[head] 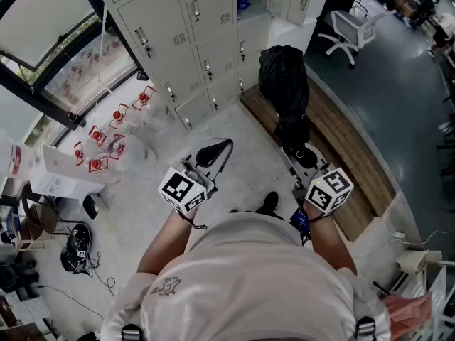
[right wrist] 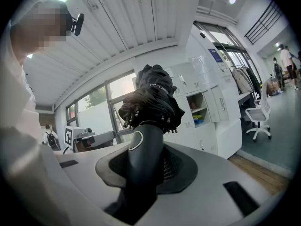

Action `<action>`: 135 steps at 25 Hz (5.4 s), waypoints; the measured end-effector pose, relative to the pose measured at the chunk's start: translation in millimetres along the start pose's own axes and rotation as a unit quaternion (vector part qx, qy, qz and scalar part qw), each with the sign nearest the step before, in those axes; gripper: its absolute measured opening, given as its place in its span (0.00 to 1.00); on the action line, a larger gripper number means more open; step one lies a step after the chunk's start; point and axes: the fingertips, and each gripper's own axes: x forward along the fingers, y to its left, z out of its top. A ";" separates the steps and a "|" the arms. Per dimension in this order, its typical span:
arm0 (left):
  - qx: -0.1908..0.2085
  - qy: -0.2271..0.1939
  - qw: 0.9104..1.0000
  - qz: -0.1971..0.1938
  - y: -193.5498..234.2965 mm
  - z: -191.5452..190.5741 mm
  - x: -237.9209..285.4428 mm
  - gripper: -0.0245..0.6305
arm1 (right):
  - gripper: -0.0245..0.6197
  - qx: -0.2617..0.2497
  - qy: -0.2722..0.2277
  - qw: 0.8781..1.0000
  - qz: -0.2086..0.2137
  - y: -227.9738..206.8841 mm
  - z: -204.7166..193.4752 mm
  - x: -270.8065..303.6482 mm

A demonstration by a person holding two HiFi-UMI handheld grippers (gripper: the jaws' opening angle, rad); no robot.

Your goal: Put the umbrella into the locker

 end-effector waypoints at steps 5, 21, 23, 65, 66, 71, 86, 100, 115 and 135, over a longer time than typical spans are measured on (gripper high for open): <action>0.006 0.004 1.000 -0.003 -3.7 -0.9 -1.3 0.06 | 0.25 -0.012 -0.001 1.000 -0.004 1.3 0.9 -4.4; 0.003 0.014 1.000 0.003 2.0 -8.6 37.4 0.05 | 0.25 -0.014 0.011 1.000 0.013 -34.7 6.8 -1.1; 0.000 0.014 1.000 0.005 4.0 -9.8 51.6 0.06 | 0.25 -0.015 0.011 1.000 0.013 -47.9 9.8 -1.7; -0.006 0.015 1.000 0.014 87.3 -31.5 275.0 0.06 | 0.25 -0.003 0.007 1.000 0.017 -257.2 67.5 51.6; -0.006 0.015 1.000 0.018 97.8 -31.1 273.7 0.05 | 0.25 -0.002 0.007 1.000 0.018 -257.5 69.0 62.7; 0.004 0.017 1.000 0.022 153.6 -27.1 268.5 0.05 | 0.25 -0.005 0.003 1.000 0.028 -262.1 77.7 124.7; 0.013 0.016 1.000 0.015 279.3 -8.2 250.8 0.06 | 0.25 0.014 0.003 0.999 0.043 -252.4 100.3 275.5; -0.009 0.021 0.998 0.057 342.7 -29.6 282.7 0.06 | 0.25 0.026 0.036 0.997 0.067 -305.9 99.6 333.5; -0.018 0.044 0.993 0.109 431.9 -59.6 428.6 0.06 | 0.25 0.026 0.081 0.990 0.114 -464.5 125.3 407.0; -0.009 0.036 0.990 0.135 468.6 -65.9 508.7 0.06 | 0.25 0.006 0.121 0.987 0.103 -569.5 142.1 444.7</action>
